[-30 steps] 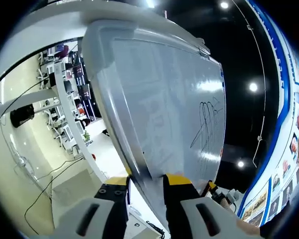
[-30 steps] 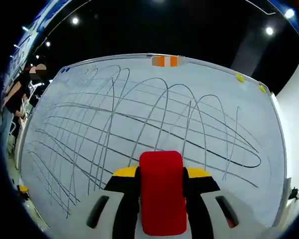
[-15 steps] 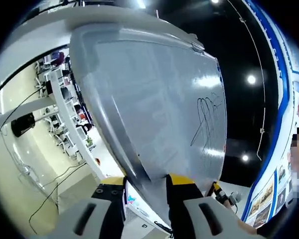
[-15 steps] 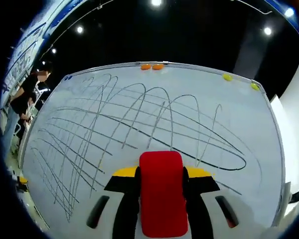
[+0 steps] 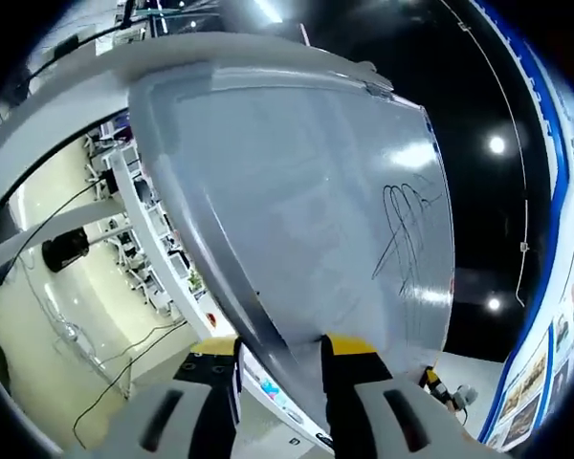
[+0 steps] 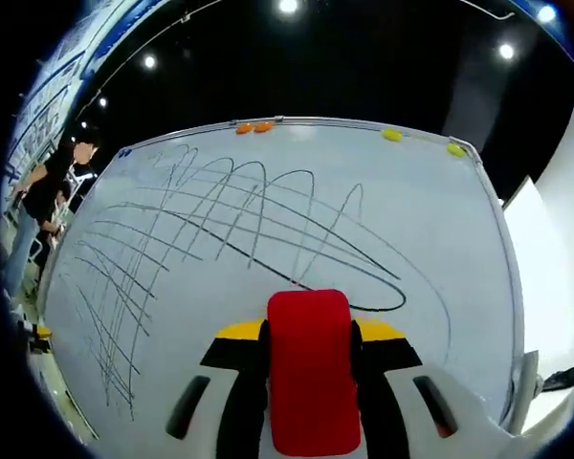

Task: Wipe the writing off the whiteboard with the eraser

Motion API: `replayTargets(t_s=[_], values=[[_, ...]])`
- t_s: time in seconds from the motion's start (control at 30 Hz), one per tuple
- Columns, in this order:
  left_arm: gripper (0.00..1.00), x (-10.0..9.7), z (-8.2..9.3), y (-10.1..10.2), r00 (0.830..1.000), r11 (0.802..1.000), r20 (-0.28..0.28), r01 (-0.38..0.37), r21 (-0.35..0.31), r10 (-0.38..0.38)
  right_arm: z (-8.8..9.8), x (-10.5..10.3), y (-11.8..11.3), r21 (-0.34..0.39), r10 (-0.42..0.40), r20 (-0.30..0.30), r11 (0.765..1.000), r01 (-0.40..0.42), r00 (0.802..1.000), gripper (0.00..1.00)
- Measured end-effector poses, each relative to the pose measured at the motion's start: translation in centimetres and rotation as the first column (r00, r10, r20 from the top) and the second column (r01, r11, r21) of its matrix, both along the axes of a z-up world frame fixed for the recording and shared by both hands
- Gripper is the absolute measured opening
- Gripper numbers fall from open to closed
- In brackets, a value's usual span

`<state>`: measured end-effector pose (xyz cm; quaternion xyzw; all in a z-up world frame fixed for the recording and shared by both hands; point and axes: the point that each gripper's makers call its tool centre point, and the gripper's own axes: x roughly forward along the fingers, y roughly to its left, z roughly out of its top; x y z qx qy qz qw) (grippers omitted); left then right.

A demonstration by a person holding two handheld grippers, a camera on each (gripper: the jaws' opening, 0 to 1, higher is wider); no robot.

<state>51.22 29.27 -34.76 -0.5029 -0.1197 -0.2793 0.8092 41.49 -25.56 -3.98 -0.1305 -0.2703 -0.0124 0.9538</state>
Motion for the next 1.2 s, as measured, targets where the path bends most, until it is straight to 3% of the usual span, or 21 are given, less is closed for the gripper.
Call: replayTargets(t_s=[0.4, 0.43, 0.63, 0.83, 1.03, 1.2], values=[[0.34, -0.5, 0.1, -0.1, 0.997, 1.000, -0.075, -0.004, -0.016, 0.003, -1.2, -0.9, -6.5, 0.112, -0.033, -0.004, 0.993, 0.033, 0.999, 0.35], [0.34, -0.6, 0.2, -0.3, 0.996, 1.000, -0.084, -0.002, -0.018, 0.000, -1.6, -1.0, -7.4, 0.140, -0.061, -0.022, 0.988, 0.064, 0.998, 0.35], [0.34, -0.6, 0.1, -0.3, 0.993, 1.000, -0.114, -0.005, -0.006, 0.005, -2.9, -1.2, -9.7, 0.220, -0.062, -0.029, 0.973, 0.067, 0.998, 0.35], [0.34, -0.4, 0.0, -0.3, 0.995, 0.999, -0.096, -0.024, -0.039, 0.020, -3.0, -1.1, -9.6, 0.211, -0.060, -0.012, 0.976, 0.062, 0.998, 0.36], [0.34, -0.7, 0.1, -0.5, 0.994, 0.999, -0.112, -0.021, -0.033, 0.017, -2.4, -0.9, -10.0, 0.258, -0.057, 0.000, 0.965, 0.055, 0.998, 0.36], [0.34, -0.6, 0.1, -0.5, 0.993, 0.999, -0.116, -0.023, -0.034, 0.019, -2.2, -0.9, -10.0, 0.248, -0.060, -0.007, 0.967, 0.060, 0.998, 0.36]])
